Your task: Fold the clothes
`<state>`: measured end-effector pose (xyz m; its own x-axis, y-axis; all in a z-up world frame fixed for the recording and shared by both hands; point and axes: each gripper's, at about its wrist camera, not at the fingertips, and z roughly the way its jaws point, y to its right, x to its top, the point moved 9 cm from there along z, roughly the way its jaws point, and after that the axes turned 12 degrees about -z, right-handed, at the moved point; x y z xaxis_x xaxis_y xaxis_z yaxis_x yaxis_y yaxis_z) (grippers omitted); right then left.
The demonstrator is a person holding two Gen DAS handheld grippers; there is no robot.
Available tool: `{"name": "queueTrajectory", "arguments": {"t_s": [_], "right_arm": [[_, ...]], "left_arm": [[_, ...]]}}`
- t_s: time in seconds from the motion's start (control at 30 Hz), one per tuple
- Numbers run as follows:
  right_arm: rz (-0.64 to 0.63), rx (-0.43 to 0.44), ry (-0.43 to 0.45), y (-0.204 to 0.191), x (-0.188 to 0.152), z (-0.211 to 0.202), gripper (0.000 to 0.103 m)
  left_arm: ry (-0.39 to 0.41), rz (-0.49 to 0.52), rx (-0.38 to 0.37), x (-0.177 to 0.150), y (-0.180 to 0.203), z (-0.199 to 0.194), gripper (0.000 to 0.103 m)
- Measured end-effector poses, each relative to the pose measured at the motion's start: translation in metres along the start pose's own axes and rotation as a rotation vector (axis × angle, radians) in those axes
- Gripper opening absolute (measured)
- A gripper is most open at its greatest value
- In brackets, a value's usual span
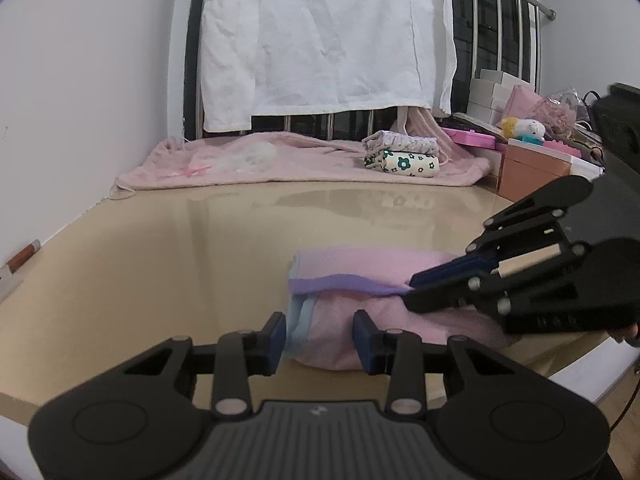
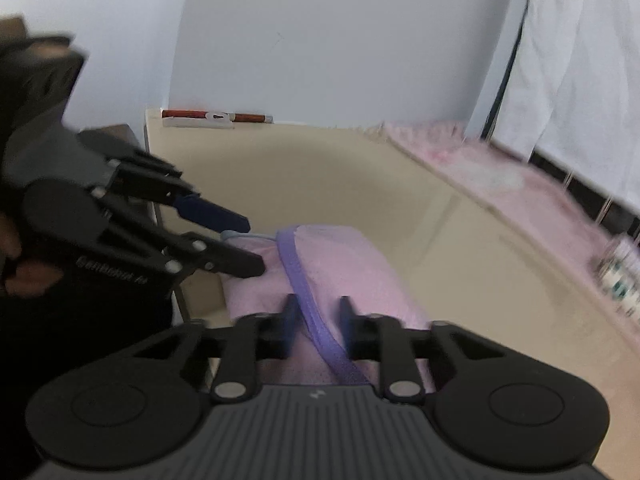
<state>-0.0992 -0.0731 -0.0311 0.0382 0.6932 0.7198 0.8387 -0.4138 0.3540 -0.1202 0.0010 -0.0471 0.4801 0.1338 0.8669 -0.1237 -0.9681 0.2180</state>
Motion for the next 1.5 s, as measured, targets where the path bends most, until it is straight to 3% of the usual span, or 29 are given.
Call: {"name": "queueTrajectory", "arguments": {"t_s": [0.1, 0.3, 0.4, 0.5, 0.6, 0.63, 0.7, 0.8, 0.87, 0.9, 0.93, 1.0, 1.07, 1.1, 1.13, 1.27, 1.4, 1.5], "right_arm": [[0.007, 0.027, -0.003, 0.002, 0.005, -0.002, 0.002], [0.071, 0.106, 0.071, -0.008, 0.022, -0.021, 0.002], [0.042, 0.087, 0.024, -0.021, 0.011, -0.008, 0.003], [0.046, 0.052, 0.048, -0.024, 0.006, -0.01, 0.004], [0.03, 0.02, 0.058, -0.029, 0.002, -0.011, 0.008], [0.031, 0.013, 0.063, -0.03, 0.001, -0.012, 0.008], [0.027, 0.007, 0.072, -0.031, 0.001, -0.012, 0.008], [0.016, -0.009, 0.07, -0.032, 0.002, -0.013, 0.011], [0.017, -0.043, 0.063, -0.032, 0.0, -0.018, 0.035], [0.023, -0.063, 0.058, -0.032, -0.001, -0.02, 0.065], [0.032, -0.077, 0.066, -0.033, -0.004, -0.024, 0.07], [0.054, -0.098, 0.089, -0.035, -0.009, -0.033, 0.067], [0.078, -0.108, 0.11, -0.035, -0.014, -0.038, 0.051], [0.087, -0.108, 0.102, -0.033, -0.017, -0.036, 0.034], [0.094, -0.11, 0.089, -0.03, -0.02, -0.034, 0.023], [0.075, -0.116, 0.081, -0.021, -0.024, -0.031, 0.023], [0.082, -0.085, 0.071, -0.016, -0.025, -0.037, 0.032], [0.179, -0.095, 0.138, -0.005, -0.02, -0.053, 0.038]], "left_arm": [[0.0, -0.001, 0.005, 0.0, 0.001, 0.0, 0.035], [0.002, -0.003, 0.012, 0.0, 0.002, 0.001, 0.035], [-0.005, -0.033, -0.006, 0.0, -0.002, 0.001, 0.037], [-0.013, -0.117, -0.037, 0.003, -0.016, -0.007, 0.037], [0.125, -0.164, 0.014, 0.021, -0.028, -0.027, 0.036], [0.173, -0.163, 0.028, 0.028, -0.029, -0.033, 0.037], [0.176, -0.05, -0.029, 0.039, -0.004, -0.027, 0.042], [0.069, 0.018, -0.088, 0.035, 0.021, 0.005, 0.042], [-0.006, -0.005, -0.05, 0.025, 0.015, 0.022, 0.026], [-0.026, -0.019, -0.033, 0.02, 0.012, 0.027, 0.026], [-0.021, -0.024, -0.027, 0.016, 0.009, 0.026, 0.028], [0.005, -0.019, -0.007, 0.011, 0.008, 0.021, 0.03], [0.013, -0.023, 0.007, 0.009, 0.007, 0.017, 0.03], [0.014, -0.027, 0.012, 0.008, 0.008, 0.017, 0.029], [0.014, -0.032, 0.017, 0.007, 0.008, 0.016, 0.029], [0.023, -0.06, 0.049, 0.006, 0.007, 0.012, 0.036], [0.03, -0.035, 0.045, 0.007, 0.007, 0.005, 0.037], [0.083, -0.12, 0.018, 0.021, -0.005, -0.01, 0.038]]}}
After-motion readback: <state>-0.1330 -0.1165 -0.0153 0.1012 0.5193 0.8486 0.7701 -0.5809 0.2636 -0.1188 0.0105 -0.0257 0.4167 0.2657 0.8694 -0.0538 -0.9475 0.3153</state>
